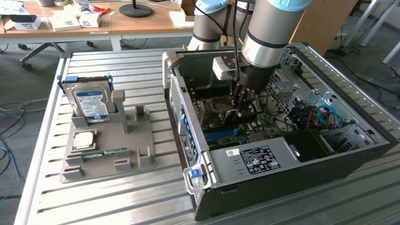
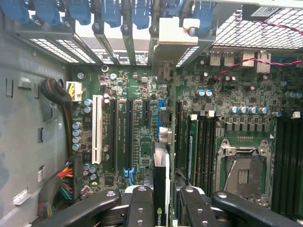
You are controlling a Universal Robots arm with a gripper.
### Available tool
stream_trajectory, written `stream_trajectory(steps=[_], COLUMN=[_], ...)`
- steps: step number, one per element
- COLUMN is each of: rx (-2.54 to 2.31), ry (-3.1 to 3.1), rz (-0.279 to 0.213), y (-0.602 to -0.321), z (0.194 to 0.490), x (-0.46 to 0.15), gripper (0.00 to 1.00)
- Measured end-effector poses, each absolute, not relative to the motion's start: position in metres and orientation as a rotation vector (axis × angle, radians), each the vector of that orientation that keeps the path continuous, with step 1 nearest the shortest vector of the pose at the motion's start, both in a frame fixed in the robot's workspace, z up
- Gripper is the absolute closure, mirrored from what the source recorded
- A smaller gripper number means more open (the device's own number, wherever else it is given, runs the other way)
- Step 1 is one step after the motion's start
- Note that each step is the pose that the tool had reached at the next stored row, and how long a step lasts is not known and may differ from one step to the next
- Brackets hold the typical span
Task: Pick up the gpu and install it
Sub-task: 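Insert the gpu into the slot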
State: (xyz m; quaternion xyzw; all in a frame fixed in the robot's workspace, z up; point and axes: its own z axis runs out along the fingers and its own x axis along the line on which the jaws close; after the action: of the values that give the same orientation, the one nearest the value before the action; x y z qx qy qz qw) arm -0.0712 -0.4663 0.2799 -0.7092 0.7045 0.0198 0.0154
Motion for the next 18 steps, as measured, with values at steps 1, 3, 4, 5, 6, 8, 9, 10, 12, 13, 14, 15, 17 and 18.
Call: stream_trajectory(steps=[1,3,4,5,6,8,9,10,12,13,14,15,17,18], rx=[-2.206,-2.207,-2.207,-2.207,-2.207,-2.207,-2.207,-2.207,-2.206,-2.206,-2.207,-2.207,-2.207,-2.207], ry=[2.192,2.192,2.192,2.192,2.192,2.192,2.192,2.192,2.192,2.192,2.192,2.192,2.192,2.192], rz=[0.062,0.062,0.062,0.062,0.062,0.062,0.062,0.062,0.062,0.062,0.062,0.062,0.062,0.062], y=[-0.4663,-0.4663,-0.4663,-0.4663,-0.4663,-0.4663,-0.4663,-0.4663,-0.4663,-0.4662,-0.4662,-0.4662,-0.4661,-0.4661], z=[0.2799,0.2799,0.2799,0.2799,0.2799,0.2799,0.2799,0.2799,0.2798,0.2798,0.2798,0.2798,0.2796,0.2796], x=[-0.0717,-0.0727,-0.0732,-0.0736,-0.0738,-0.0738,-0.0739,-0.0739,-0.0748,-0.0752,-0.0755,-0.0756,-0.0757,-0.0757], gripper=[0.74,0.74,0.74,0.74,0.74,0.74,0.74,0.74,0.74,0.74,0.74,0.74,0.74,0.74])
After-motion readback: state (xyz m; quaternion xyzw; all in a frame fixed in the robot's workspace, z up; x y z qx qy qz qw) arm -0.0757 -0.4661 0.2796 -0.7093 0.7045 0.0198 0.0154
